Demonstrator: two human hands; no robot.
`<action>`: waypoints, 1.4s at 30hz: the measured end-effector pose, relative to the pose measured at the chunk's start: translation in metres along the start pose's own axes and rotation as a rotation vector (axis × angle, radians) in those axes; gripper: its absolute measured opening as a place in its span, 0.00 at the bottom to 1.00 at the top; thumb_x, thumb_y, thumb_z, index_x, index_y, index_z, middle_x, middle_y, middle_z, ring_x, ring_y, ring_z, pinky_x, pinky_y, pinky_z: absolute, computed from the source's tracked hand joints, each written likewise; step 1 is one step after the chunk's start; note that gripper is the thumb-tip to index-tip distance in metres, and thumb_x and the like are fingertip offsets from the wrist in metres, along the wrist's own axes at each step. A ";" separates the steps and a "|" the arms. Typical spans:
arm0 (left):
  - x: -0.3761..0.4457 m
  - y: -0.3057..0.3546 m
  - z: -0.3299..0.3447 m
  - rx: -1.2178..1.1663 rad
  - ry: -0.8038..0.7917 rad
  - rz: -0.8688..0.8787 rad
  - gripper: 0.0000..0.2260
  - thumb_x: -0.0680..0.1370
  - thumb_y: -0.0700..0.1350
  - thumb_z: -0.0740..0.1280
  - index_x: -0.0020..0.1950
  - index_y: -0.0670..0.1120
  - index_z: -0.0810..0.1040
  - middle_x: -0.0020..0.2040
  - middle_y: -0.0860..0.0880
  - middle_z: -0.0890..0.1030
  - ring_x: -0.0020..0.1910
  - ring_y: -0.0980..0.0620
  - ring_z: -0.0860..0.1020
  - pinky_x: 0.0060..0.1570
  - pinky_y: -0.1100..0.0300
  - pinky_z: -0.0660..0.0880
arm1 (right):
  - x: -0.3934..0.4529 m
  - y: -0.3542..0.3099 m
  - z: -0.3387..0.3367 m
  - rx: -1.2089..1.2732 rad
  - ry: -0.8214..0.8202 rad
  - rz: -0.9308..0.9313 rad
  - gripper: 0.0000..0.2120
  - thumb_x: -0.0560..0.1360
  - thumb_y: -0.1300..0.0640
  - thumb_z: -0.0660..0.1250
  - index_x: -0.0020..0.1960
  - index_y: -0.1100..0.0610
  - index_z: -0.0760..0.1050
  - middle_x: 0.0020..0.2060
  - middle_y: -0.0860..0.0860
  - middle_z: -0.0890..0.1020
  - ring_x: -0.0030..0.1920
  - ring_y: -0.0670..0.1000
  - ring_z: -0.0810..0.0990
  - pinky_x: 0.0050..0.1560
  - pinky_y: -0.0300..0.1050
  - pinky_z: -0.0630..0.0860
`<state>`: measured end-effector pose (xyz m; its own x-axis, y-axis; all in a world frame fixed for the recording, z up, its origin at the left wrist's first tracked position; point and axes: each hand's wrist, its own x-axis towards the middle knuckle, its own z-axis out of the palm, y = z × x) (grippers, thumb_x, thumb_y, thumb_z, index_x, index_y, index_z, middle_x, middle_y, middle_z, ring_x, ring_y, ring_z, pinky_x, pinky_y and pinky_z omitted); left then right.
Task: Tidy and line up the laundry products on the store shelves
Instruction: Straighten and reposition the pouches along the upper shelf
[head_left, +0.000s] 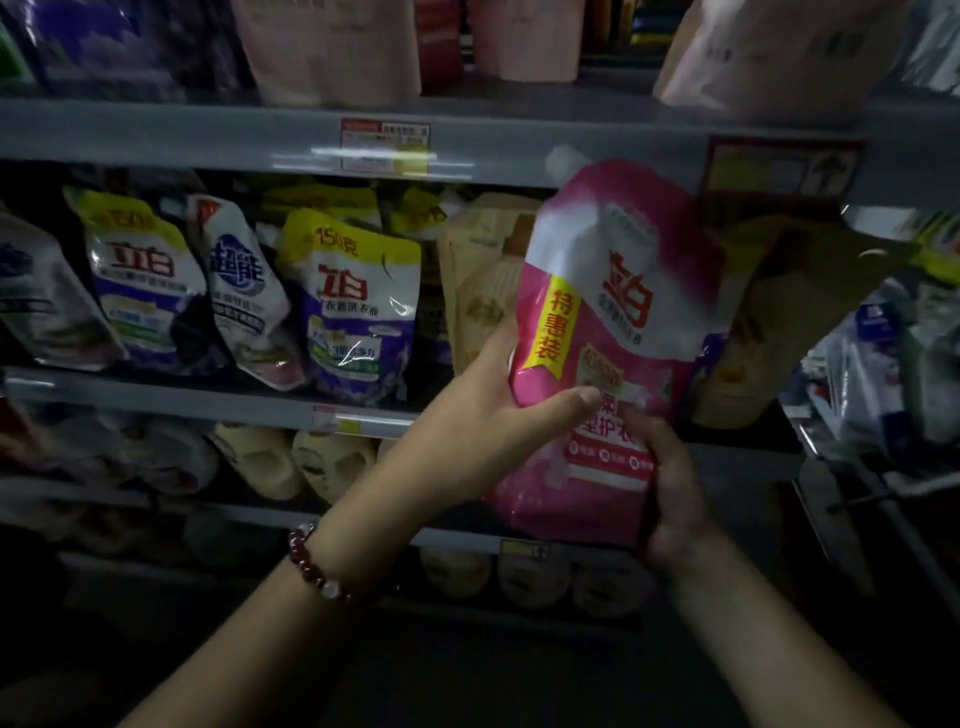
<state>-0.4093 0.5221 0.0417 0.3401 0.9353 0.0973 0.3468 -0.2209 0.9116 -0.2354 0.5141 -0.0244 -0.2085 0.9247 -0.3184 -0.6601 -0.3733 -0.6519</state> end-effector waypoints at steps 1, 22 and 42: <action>-0.001 -0.001 0.000 0.023 -0.021 0.003 0.29 0.75 0.61 0.70 0.73 0.61 0.62 0.59 0.62 0.80 0.54 0.67 0.80 0.53 0.64 0.76 | 0.001 0.003 -0.004 0.008 0.004 -0.001 0.35 0.50 0.48 0.85 0.55 0.57 0.84 0.58 0.61 0.82 0.55 0.61 0.83 0.59 0.61 0.77; -0.002 -0.036 -0.011 -0.713 -0.038 -0.311 0.23 0.78 0.55 0.66 0.67 0.42 0.73 0.53 0.41 0.85 0.51 0.42 0.84 0.47 0.53 0.82 | -0.021 -0.014 0.044 -0.534 0.053 -0.296 0.09 0.69 0.59 0.73 0.49 0.57 0.83 0.45 0.57 0.87 0.45 0.59 0.86 0.48 0.57 0.82; 0.002 -0.033 -0.057 -1.018 0.167 -0.207 0.17 0.76 0.51 0.69 0.60 0.42 0.80 0.52 0.37 0.84 0.46 0.40 0.85 0.47 0.46 0.83 | 0.004 -0.043 0.131 -0.950 -0.199 -0.358 0.21 0.68 0.48 0.76 0.59 0.42 0.75 0.50 0.49 0.86 0.47 0.54 0.86 0.51 0.58 0.81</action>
<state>-0.4700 0.5472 0.0347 0.2066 0.9716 -0.1151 -0.5406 0.2114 0.8143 -0.3029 0.5436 0.0924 -0.2851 0.9563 0.0642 0.1169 0.1012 -0.9880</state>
